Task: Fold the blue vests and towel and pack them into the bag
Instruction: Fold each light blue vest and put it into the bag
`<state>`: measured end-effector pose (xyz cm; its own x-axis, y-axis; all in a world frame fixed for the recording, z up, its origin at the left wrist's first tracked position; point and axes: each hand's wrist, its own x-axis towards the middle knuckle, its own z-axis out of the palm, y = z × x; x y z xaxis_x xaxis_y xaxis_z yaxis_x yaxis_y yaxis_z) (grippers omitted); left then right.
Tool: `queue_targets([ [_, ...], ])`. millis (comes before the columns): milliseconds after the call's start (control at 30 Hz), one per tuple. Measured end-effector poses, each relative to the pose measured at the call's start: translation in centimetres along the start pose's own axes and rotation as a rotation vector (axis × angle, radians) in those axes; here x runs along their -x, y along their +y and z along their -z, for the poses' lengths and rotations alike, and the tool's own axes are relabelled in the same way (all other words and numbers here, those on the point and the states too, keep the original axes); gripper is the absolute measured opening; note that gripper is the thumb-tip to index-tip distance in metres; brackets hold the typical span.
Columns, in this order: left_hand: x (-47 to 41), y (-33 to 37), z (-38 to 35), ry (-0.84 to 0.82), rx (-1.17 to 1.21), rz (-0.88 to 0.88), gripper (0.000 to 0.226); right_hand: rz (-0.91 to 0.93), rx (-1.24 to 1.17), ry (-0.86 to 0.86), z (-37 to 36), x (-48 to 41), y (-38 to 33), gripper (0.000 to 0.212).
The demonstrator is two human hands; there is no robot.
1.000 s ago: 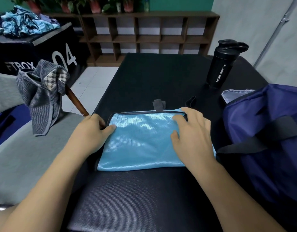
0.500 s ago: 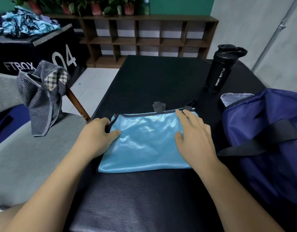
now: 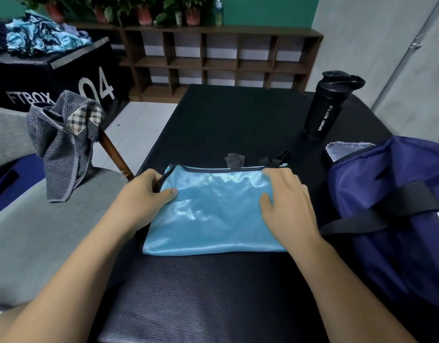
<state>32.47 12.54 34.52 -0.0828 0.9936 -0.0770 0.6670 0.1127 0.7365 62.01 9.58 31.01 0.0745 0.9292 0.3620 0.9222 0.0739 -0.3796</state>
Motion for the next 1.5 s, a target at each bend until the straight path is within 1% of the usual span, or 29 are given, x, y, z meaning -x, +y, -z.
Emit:
queue_targets([
  [67,0.0,0.0,0.1,-0.014,0.055,0.021,0.027,0.016,-0.027,-0.039,0.0,-0.2,0.0,0.065],
  [100,-0.1,-0.1,0.2,-0.022,0.083,0.034,0.028,0.011,-0.029,-0.054,0.0,-0.2,-0.1,0.072],
  [200,-0.4,-0.6,0.5,-0.059,0.189,0.086,0.035,-0.023,0.0,-0.065,-0.1,-0.2,0.1,0.08],
  [333,-0.8,-1.1,2.4,-0.059,0.256,0.148,0.05,-0.002,-0.044,-0.088,-0.1,-0.1,0.3,0.073],
  [467,-0.8,-1.2,5.3,-0.036,0.339,0.211,0.077,0.081,-0.188,-0.1,-0.1,0.2,-0.5,0.064],
  [500,-0.6,-1.1,5.9,-0.027,0.373,0.215,0.079,0.097,-0.223,-0.099,-0.1,0.3,-0.9,0.064],
  [567,-0.3,-0.3,6.5,-0.022,0.501,0.217,0.068,0.117,-0.266,-0.101,-0.1,0.7,-1.6,0.061],
  [633,0.1,0.7,6.3,-0.059,0.644,0.209,0.057,0.126,-0.294,-0.122,-0.1,1.1,-2.3,0.057],
  [767,1.2,3.2,4.0,-0.154,0.763,0.11,0.055,0.125,-0.375,-0.187,-0.2,1.6,-3.1,0.05],
  [833,1.7,4.4,2.1,-0.186,0.758,0.052,0.059,0.066,-0.448,-0.205,-0.2,1.5,-3.3,0.049],
  [933,2.0,5.6,-1.0,-0.194,0.707,-0.018,0.07,-0.035,-0.606,-0.237,-0.2,1.5,-3.6,0.048],
  [1000,2.0,6.1,-2.6,-0.181,0.669,-0.044,0.081,-0.065,-0.658,-0.242,-0.2,1.5,-3.8,0.047],
  [1100,2.9,7.4,-4.0,-0.193,0.539,-0.07,0.098,-0.119,-0.722,-0.229,0.4,1.5,-4.2,0.047],
  [1167,3.5,7.9,-4.9,-0.254,0.513,-0.075,0.105,-0.156,-0.758,-0.21,0.8,1.4,-4.3,0.047],
  [1233,4.0,8.0,-5.8,-0.361,0.56,-0.051,0.11,-0.192,-0.785,-0.185,0.9,1.3,-4.2,0.046],
  [1300,4.5,8.0,-6.0,-0.458,0.6,-0.031,0.11,-0.219,-0.763,-0.174,0.9,1.0,-3.9,0.046],
  [1400,4.8,7.8,-5.7,-0.54,0.699,-0.022,0.106,-0.251,-0.736,-0.151,0.6,0.7,-3.4,0.05],
  [1467,5.0,7.4,-5.3,-0.543,0.729,-0.067,0.098,-0.244,-0.7,-0.108,0.4,0.8,-3.1,0.051],
  [1500,5.1,7.2,-4.9,-0.52,0.693,-0.124,0.09,-0.215,-0.659,-0.071,0.4,0.9,-3.0,0.051],
])
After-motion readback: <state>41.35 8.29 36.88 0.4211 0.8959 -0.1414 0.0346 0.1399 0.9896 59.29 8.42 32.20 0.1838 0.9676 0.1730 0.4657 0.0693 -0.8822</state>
